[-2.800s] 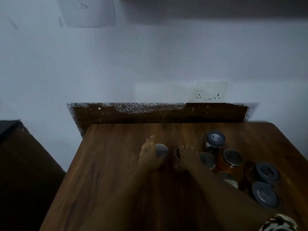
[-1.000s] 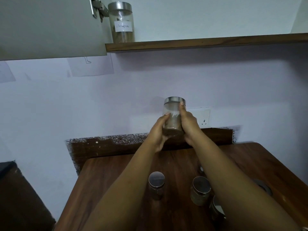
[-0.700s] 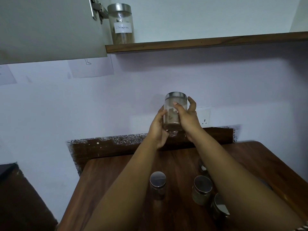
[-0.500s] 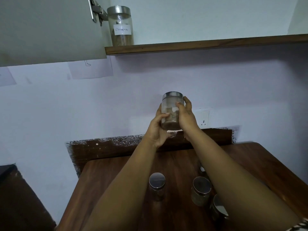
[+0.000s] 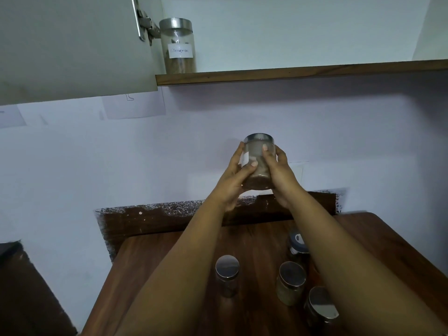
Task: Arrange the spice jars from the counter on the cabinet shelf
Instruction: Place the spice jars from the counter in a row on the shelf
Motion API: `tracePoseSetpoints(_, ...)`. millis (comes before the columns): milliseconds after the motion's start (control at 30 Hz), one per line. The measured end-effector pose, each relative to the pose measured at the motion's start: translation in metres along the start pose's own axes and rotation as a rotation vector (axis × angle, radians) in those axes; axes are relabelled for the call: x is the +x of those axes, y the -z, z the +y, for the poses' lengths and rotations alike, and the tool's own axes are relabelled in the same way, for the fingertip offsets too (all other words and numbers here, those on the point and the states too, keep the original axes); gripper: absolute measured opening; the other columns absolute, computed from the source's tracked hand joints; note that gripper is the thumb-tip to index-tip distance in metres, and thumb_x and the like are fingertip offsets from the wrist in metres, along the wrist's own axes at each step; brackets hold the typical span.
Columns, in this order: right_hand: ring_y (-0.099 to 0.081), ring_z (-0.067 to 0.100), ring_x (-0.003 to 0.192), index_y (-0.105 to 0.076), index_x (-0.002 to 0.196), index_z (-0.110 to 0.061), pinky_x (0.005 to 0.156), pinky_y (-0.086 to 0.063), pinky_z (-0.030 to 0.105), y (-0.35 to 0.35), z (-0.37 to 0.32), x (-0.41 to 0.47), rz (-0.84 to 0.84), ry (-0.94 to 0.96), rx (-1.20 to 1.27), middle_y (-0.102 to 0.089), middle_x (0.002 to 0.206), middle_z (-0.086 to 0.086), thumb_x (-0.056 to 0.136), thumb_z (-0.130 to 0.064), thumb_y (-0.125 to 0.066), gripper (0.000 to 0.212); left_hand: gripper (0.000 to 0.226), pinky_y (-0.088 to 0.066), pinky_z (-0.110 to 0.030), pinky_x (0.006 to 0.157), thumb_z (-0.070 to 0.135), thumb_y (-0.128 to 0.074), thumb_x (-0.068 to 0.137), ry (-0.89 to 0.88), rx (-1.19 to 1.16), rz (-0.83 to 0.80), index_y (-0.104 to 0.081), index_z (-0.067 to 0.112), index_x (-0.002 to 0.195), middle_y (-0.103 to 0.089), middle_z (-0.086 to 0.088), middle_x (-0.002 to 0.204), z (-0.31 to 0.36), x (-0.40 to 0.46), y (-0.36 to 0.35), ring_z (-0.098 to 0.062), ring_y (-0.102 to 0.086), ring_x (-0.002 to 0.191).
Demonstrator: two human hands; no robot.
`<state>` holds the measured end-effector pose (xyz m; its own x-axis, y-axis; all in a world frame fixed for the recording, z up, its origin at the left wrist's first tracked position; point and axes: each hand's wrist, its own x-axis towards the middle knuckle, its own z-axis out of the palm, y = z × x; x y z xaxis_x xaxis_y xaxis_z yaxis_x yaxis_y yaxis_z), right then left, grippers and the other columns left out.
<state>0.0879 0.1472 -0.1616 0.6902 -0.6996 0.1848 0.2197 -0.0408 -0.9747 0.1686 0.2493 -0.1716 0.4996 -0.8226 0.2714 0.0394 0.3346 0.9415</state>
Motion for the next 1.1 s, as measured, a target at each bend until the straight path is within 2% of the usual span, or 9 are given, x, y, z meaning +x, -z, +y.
tracePoseSetpoints(167, -0.062, 0.031, 0.11, -0.05, 0.132, -0.019, 0.091, -0.055, 0.05, -0.006, -0.005, 0.002, 0.068, -0.008, -0.029, -0.055, 0.13, 0.013, 0.09, -0.043, -0.047, 0.048, 0.089, -0.055, -0.041, 0.091, 0.018, -0.075, 0.073, -0.052, 0.029, 0.058, -0.024, 0.043, 0.143, -0.049, -0.014, 0.137, 0.001, -0.001, -0.005, -0.029, -0.059, 0.119)
tracePoseSetpoints(267, -0.064, 0.022, 0.099, -0.037, 0.135, -0.034, 0.079, -0.056, 0.038, -0.006, -0.005, 0.0, 0.092, 0.043, -0.052, -0.059, 0.113, 0.002, 0.098, -0.041, -0.04, 0.037, 0.091, -0.057, -0.047, 0.084, 0.009, -0.066, 0.075, 0.01, -0.058, -0.047, -0.02, 0.045, 0.145, -0.049, -0.01, 0.134, 0.006, -0.001, -0.002, -0.028, -0.065, 0.109)
tracePoseSetpoints(367, -0.064, 0.018, 0.093, -0.037, 0.131, -0.037, 0.065, -0.052, 0.029, -0.001, -0.008, 0.001, 0.091, 0.074, -0.091, -0.06, 0.117, 0.004, 0.102, -0.039, -0.034, 0.029, 0.095, -0.053, -0.054, 0.091, 0.013, -0.073, 0.077, 0.002, 0.021, -0.082, -0.021, 0.052, 0.146, -0.041, -0.011, 0.144, 0.017, -0.003, 0.003, -0.033, -0.057, 0.12)
tracePoseSetpoints(500, -0.06, 0.024, 0.111, -0.037, 0.141, -0.031, 0.089, -0.055, 0.042, -0.006, -0.016, -0.001, -0.015, 0.083, -0.068, -0.055, 0.134, 0.005, 0.103, -0.044, -0.033, 0.041, 0.106, -0.056, -0.042, 0.092, 0.021, -0.082, 0.074, -0.092, 0.236, 0.02, -0.012, 0.052, 0.148, -0.033, -0.002, 0.148, 0.025, -0.002, -0.002, -0.024, -0.052, 0.125)
tracePoseSetpoints(633, -0.053, 0.027, 0.125, -0.029, 0.149, -0.036, 0.102, -0.047, 0.052, -0.006, -0.024, -0.003, -0.101, 0.13, -0.054, -0.045, 0.145, 0.006, 0.103, -0.042, -0.036, 0.047, 0.124, -0.049, -0.047, 0.102, 0.009, -0.079, 0.077, -0.073, 0.272, -0.059, 0.015, 0.046, 0.149, -0.028, 0.002, 0.154, 0.034, -0.001, -0.005, -0.023, -0.051, 0.129)
tracePoseSetpoints(700, -0.053, 0.022, 0.124, -0.027, 0.149, -0.041, 0.102, -0.049, 0.046, -0.003, -0.03, -0.004, -0.107, 0.197, -0.067, -0.043, 0.146, 0.0, 0.104, -0.041, -0.035, 0.047, 0.126, -0.048, -0.041, 0.104, 0.009, -0.081, 0.076, -0.143, 0.379, -0.043, 0.015, 0.042, 0.15, -0.023, 0.005, 0.155, 0.04, -0.003, -0.007, -0.02, -0.046, 0.133)
tracePoseSetpoints(833, -0.059, 0.009, 0.11, -0.031, 0.146, -0.045, 0.079, -0.058, 0.026, -0.001, -0.046, -0.005, -0.108, 0.321, -0.011, -0.054, 0.129, -0.01, 0.105, -0.039, -0.032, 0.042, 0.125, -0.049, -0.037, 0.103, 0.018, -0.087, 0.069, -0.361, 0.543, 0.1, 0.003, 0.039, 0.153, -0.022, 0.001, 0.156, 0.054, -0.007, -0.021, -0.019, -0.039, 0.137)
tracePoseSetpoints(1000, -0.062, 0.014, 0.117, -0.031, 0.144, -0.047, 0.089, -0.057, 0.039, -0.001, -0.075, -0.006, -0.208, 0.433, 0.085, -0.055, 0.134, -0.009, 0.091, -0.051, -0.052, 0.056, 0.122, -0.055, -0.029, 0.093, 0.027, -0.091, 0.063, -0.56, 0.624, 0.176, -0.008, 0.042, 0.152, -0.034, 0.003, 0.145, 0.081, -0.007, -0.026, -0.011, -0.045, 0.127)
tracePoseSetpoints(1100, -0.062, 0.013, 0.118, -0.026, 0.145, -0.05, 0.086, -0.057, 0.037, -0.003, -0.103, -0.005, -0.25, 0.559, 0.065, -0.055, 0.134, -0.01, 0.077, -0.037, -0.074, 0.084, 0.119, -0.055, -0.02, 0.085, 0.024, -0.089, 0.066, -0.697, 0.68, 0.18, -0.011, 0.036, 0.154, -0.04, 0.0, 0.146, 0.109, -0.001, -0.028, -0.01, -0.05, 0.123)
